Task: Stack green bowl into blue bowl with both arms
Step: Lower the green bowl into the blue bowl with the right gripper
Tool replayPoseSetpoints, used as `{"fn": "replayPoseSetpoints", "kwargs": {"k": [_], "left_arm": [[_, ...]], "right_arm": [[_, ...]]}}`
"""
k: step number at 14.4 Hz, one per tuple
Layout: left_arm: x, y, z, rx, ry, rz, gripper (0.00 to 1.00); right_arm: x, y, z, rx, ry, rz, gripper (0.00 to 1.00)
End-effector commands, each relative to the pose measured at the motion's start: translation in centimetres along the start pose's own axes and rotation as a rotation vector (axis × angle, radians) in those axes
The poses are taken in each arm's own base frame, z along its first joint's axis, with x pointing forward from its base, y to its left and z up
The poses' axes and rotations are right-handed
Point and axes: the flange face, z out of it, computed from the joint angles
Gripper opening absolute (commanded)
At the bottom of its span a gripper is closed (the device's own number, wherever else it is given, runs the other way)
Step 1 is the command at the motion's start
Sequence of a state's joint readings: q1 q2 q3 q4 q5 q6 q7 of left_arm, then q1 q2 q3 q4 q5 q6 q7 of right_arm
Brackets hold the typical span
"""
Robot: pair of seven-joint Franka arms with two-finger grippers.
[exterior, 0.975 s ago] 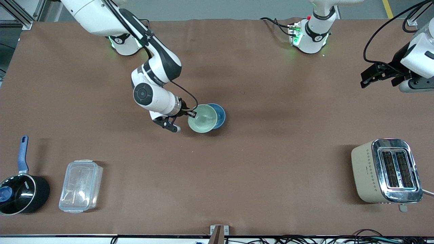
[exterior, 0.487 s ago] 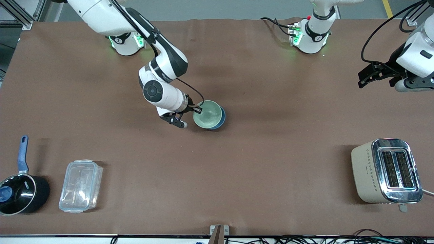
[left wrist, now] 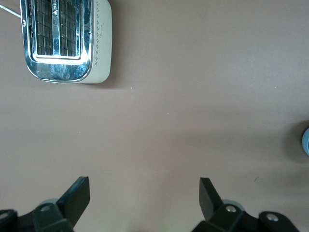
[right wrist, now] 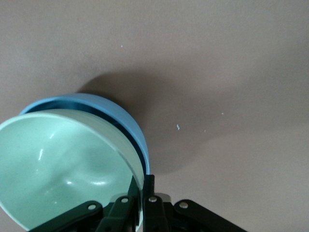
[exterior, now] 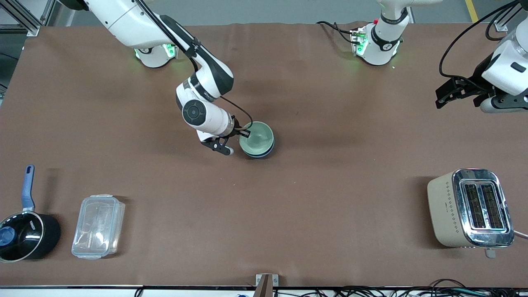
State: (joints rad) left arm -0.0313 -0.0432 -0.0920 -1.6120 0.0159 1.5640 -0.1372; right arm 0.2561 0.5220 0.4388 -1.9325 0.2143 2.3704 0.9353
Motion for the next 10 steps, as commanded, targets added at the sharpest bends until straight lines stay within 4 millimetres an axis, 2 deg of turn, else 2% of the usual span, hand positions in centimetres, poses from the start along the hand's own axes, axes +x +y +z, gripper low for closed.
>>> {"fn": "replayPoseSetpoints", "kwargs": {"k": [1,5,10], "left_arm": [[0.3,0.1,0.0,0.007,0.011,0.022,1.0],[0.2,0.5,0.0,0.005,0.011,0.029,1.0],[0.0,0.4,-0.1,0.006,0.0,0.028,1.0]], "right_arm": [[-0.9,-0.5,0.5,-0.003,-0.003,-0.002,0.06],[-0.4,-0.5,0.2,0.005,0.0,0.003,0.1],[0.1,-0.6,-0.5,0.009,0.021,-0.009,0.1]]}}
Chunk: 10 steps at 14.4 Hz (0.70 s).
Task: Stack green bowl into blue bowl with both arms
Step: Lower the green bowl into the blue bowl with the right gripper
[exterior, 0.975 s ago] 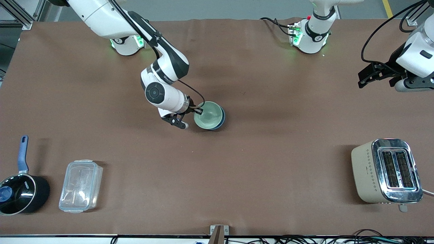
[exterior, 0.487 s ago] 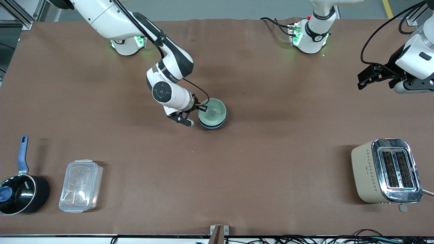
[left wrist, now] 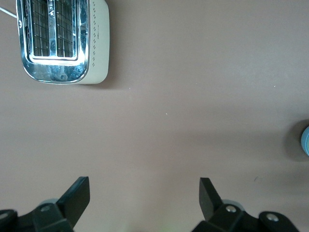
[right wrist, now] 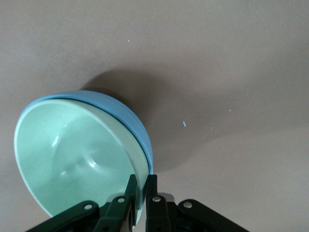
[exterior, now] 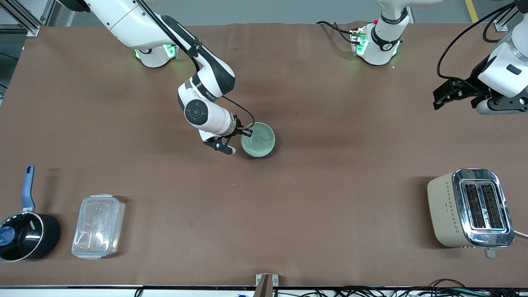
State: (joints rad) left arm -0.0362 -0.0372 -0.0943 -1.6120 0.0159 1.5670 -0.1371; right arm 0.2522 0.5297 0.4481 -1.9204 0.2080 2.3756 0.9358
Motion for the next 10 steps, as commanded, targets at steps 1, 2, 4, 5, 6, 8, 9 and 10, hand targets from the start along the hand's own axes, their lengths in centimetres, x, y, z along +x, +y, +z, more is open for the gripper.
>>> {"fn": "replayPoseSetpoints", "kwargs": {"k": [1,2,4,5,6,8,9,10], "left_arm": [[-0.2,0.0,-0.4,0.008,0.001,0.02,1.0],[-0.2,-0.1,-0.3,0.008,-0.003,0.019,1.0],[-0.2,0.0,-0.2,0.008,-0.007,0.019,1.0],[-0.2,0.0,-0.2,0.008,-0.007,0.017,1.0],[-0.2,0.1,-0.2,0.008,-0.007,0.019,1.0],[-0.2,0.2,-0.1,0.009,-0.009,0.022,1.0],[-0.2,0.1,-0.1,0.01,-0.009,0.02,1.0],[-0.2,0.1,-0.1,0.009,-0.011,0.02,1.0]], "right_arm": [[0.2,-0.1,-0.4,-0.005,0.024,-0.007,0.1],[0.1,-0.2,-0.4,-0.005,0.026,-0.009,0.08],[0.2,-0.2,-0.5,-0.005,0.028,-0.013,0.04],[0.2,-0.2,-0.6,-0.006,0.032,-0.017,0.04],[0.2,-0.2,-0.6,-0.009,0.037,-0.022,0.05],[0.5,-0.1,-1.2,-0.005,0.045,-0.02,0.41],[0.8,0.0,-2.2,0.0,0.055,-0.02,0.83],[1.1,0.1,-4.3,0.014,0.081,-0.022,1.0]]}}
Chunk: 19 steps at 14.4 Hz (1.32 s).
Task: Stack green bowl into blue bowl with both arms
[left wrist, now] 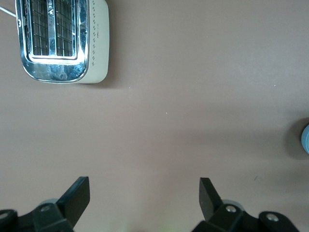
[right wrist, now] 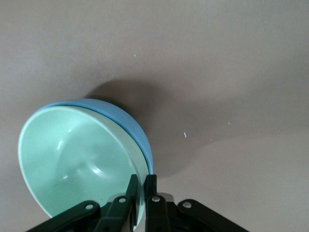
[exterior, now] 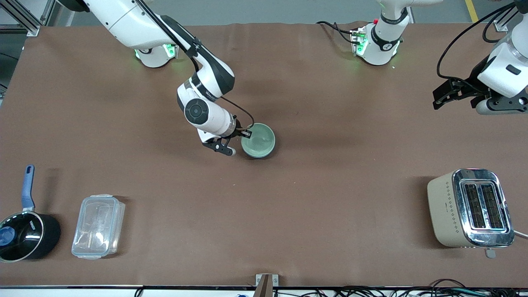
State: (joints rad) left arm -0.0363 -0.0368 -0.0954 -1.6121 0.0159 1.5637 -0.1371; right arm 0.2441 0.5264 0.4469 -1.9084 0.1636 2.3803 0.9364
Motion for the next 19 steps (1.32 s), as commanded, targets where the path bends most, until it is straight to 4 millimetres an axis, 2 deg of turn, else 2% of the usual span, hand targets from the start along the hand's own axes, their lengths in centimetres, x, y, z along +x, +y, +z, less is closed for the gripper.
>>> {"fn": "replayPoseSetpoints", "kwargs": {"k": [1,2,4,8,9,13,16,17,19], "left_arm": [[-0.2,0.1,-0.2,0.009,-0.007,0.019,1.0],[-0.1,0.0,-0.1,0.01,-0.009,0.017,1.0],[-0.1,0.2,0.0,0.01,-0.009,0.022,1.0],[-0.2,0.4,-0.2,0.009,-0.006,0.024,1.0],[-0.3,0.6,-0.2,0.009,-0.007,0.027,1.0],[-0.8,0.5,0.0,0.014,-0.04,0.028,1.0],[-1.3,1.4,-0.4,0.017,-0.044,0.034,1.0],[-1.5,1.4,-0.5,0.018,-0.046,0.037,1.0],[-1.6,1.1,-0.8,0.018,-0.044,0.03,1.0]], "right_arm": [[1.3,0.8,-5.6,0.018,0.062,0.011,1.0],[1.7,1.3,-7.7,0.009,0.083,-0.004,1.0],[3.3,3.5,-13.3,-0.024,0.128,-0.07,1.0],[5.8,9.8,-24.3,-0.096,0.181,-0.173,1.0],[6.3,11.5,-26.3,-0.104,0.192,-0.186,1.0],[9.1,19.8,-33.4,-0.118,0.23,-0.263,1.0],[11.2,26.8,-37.2,-0.12,0.23,-0.282,1.0],[11.4,28.3,-38.5,-0.121,0.232,-0.304,1.0],[11.3,29.6,-41.3,-0.124,0.219,-0.313,1.0]]}}
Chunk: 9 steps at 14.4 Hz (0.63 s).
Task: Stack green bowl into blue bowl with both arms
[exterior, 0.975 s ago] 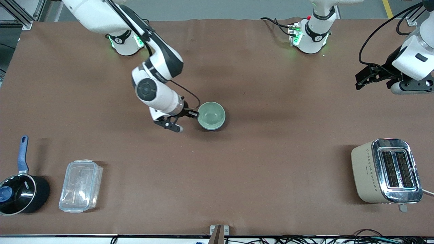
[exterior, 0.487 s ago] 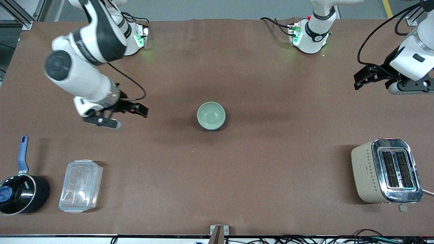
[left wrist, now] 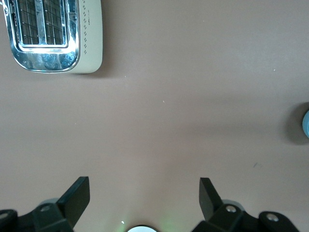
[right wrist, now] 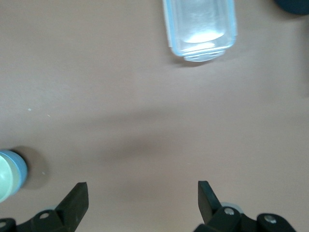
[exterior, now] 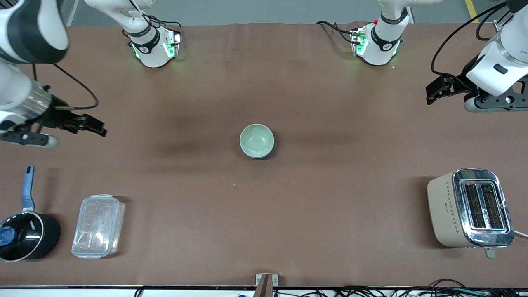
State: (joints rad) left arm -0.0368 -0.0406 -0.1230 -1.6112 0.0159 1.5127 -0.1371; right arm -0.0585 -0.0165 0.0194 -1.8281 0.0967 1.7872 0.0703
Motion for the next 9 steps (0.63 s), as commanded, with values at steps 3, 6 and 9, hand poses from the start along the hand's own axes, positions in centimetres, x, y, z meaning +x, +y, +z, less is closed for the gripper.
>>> {"fn": "replayPoseSetpoints", "kwargs": {"k": [3,6,9], "left_arm": [[-0.5,-0.6,-1.4,0.007,0.012,-0.002,1.0],[-0.2,-1.0,-2.1,0.003,0.027,-0.001,1.0],[0.3,-1.1,-2.4,0.008,0.036,-0.003,1.0]], "right_arm": [[-0.9,1.6,-9.3,-0.005,0.026,-0.007,1.0],[-1.2,1.9,-12.1,-0.047,0.03,-0.009,1.0],[-1.5,1.2,-13.8,-0.098,0.052,-0.029,1.0]]}}
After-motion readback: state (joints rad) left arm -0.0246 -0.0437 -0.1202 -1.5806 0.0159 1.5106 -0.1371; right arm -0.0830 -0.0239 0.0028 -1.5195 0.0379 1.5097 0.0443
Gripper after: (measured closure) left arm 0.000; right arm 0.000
